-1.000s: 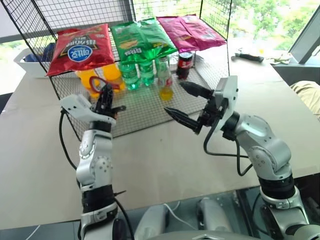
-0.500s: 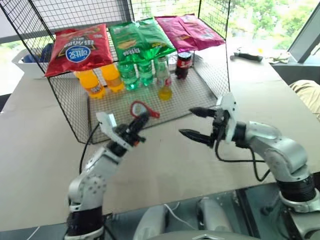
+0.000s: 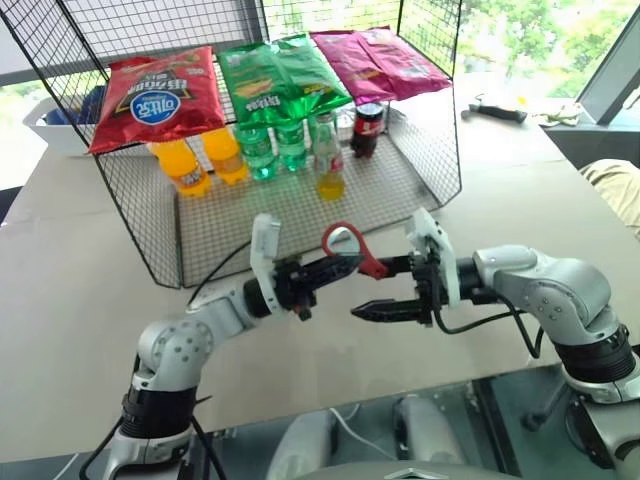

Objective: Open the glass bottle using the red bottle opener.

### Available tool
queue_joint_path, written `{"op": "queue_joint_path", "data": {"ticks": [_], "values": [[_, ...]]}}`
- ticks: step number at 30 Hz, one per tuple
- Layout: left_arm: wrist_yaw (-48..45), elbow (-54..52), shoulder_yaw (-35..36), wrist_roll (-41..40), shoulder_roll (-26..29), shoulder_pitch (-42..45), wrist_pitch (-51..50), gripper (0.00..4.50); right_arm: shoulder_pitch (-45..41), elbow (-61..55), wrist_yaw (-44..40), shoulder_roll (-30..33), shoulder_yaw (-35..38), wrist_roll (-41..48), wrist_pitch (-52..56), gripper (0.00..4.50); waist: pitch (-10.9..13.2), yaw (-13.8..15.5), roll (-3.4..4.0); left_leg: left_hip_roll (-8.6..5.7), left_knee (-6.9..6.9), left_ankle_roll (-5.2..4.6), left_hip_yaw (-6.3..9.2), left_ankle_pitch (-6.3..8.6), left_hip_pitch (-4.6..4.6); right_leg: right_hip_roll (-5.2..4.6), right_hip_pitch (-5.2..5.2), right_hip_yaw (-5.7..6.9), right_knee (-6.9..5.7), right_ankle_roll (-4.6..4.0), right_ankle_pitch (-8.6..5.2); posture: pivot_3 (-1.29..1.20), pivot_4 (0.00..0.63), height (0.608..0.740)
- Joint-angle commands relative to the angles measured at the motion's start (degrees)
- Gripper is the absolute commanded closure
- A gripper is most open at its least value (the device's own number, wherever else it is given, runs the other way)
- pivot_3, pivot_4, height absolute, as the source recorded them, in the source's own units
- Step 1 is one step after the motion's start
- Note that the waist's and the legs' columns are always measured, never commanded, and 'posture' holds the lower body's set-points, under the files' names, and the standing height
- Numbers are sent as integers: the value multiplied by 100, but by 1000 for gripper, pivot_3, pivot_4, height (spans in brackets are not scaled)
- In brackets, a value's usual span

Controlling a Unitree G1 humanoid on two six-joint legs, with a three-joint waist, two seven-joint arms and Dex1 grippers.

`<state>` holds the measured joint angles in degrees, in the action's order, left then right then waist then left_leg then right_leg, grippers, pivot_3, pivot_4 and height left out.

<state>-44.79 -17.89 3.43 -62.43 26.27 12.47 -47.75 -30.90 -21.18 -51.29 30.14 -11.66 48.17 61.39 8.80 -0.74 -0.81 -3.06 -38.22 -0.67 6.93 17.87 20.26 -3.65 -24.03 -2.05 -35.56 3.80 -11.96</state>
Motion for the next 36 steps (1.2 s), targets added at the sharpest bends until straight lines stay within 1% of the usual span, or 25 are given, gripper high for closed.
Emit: {"op": "queue_joint_path", "data": {"ticks": [1,3,5,6,8,10,11,12,18,22,24,25,26,27,28,32,33,36], "values": [[-184,-77,-44,74,80,33,-8,4396,-148,-109,-93,-33,141,351,211,0,0,3,0,0,0,0,0,0,3,-1,-3,0,-1,0,0,0,150,740],[-185,-28,-54,186,50,42,70,4500,-175,-105,-93,-37,170,451,285,510,0,9,0,-1,-2,0,0,0,7,-1,-5,0,-1,0,0,0,150,740],[-214,-4,-57,230,39,58,90,4500,-195,-104,-107,-31,173,480,330,1182,0,14,0,-3,-4,0,2,0,11,-3,-7,3,-1,0,0,0,150,740],[-232,4,-64,249,41,67,90,4500,-204,-109,-138,-15,163,480,347,1764,0,13,0,-4,-5,0,2,0,13,-4,-8,3,-1,0,0,0,150,740],[-271,10,-77,291,50,73,97,4500,-217,-108,-173,0,156,480,372,2632,-1,13,0,-5,-6,0,3,0,23,-5,-18,4,-1,1,0,0,150,740],[-307,13,-101,342,69,68,107,4500,-227,-96,-188,9,158,490,377,3698,-1,8,-2,-5,-8,0,3,0,44,-5,-38,4,-4,1,1,0,150,740],[-328,15,-112,365,80,60,113,4500,-233,-92,-198,16,156,497,380,4323,-1,8,-2,-6,-9,1,2,-1,55,-6,-50,3,-6,0,1,0,150,740],[-354,20,-123,392,88,52,121,4500,-240,-84,-210,22,152,499,384,4425,-1,8,-1,-5,-8,1,2,-1,57,-6,-51,3,-7,0,1,0,150,740],[-602,-82,-112,512,85,58,333,4500,-119,-170,-213,85,167,602,552,4425,-2,9,-1,-6,-8,0,-1,-1,61,-8,-56,0,-7,0,1,0,150,740],[-699,-168,-83,661,79,13,517,4500,93,-257,95,-6,284,688,648,4425,-2,18,-2,-7,-8,0,0,-1,62,-8,-56,0,-7,0,1,0,150,740],[-649,-176,-27,694,39,-29,583,3689,294,-295,285,-51,311,548,549,4500,-2,14,-2,-7,-8,0,0,-1,61,-8,-57,0,-7,0,1,0,150,740],[-635,-167,3,702,18,-57,610,3419,417,-307,387,-61,298,403,429,4500,-3,15,-4,-7,-7,0,0,-1,62,-9,-57,-1,-7,0,1,0,150,740],[-603,-138,48,706,-13,-83,647,2922,548,-279,560,-114,324,228,265,4500,-4,16,-4,-6,-7,0,1,-1,62,-9,-57,-1,-7,0,1,0,150,740],[-572,-106,95,697,-39,-100,672,2535,648,-234,735,-177,369,86,137,4500,-4,16,-4,-6,-7,0,0,-1,61,-10,-58,-1,-7,0,1,0,150,740],[-548,-106,133,689,-53,-128,689,2015,720,-229,862,-229,406,14,65,4500,-3,16,-3,-7,-8,0,-1,-1,61,-10,-57,-2,-8,0,1,0,150,740],[-438,-140,313,880,66,-252,839,220,999,-105,1307,-257,561,-652,-623,4500,-6,16,-6,-11,-13,0,-8,-1,58,-10,-58,-8,-19,1,2,0,150,740],[-370,-165,386,898,62,-265,893,103,1035,-62,1443,-299,628,-774,-762,4500,-5,15,-6,-10,-13,1,-7,-1,57,-9,-58,-7,-21,1,2,0,150,740],[-31,-199,651,999,-73,-236,1160,103,1100,88,1902,-564,868,-1121,-1226,4500,-6,15,-7,-8,-13,2,-7,-2,56,-7,-59,-8,-22,1,2,0,150,740]]}}
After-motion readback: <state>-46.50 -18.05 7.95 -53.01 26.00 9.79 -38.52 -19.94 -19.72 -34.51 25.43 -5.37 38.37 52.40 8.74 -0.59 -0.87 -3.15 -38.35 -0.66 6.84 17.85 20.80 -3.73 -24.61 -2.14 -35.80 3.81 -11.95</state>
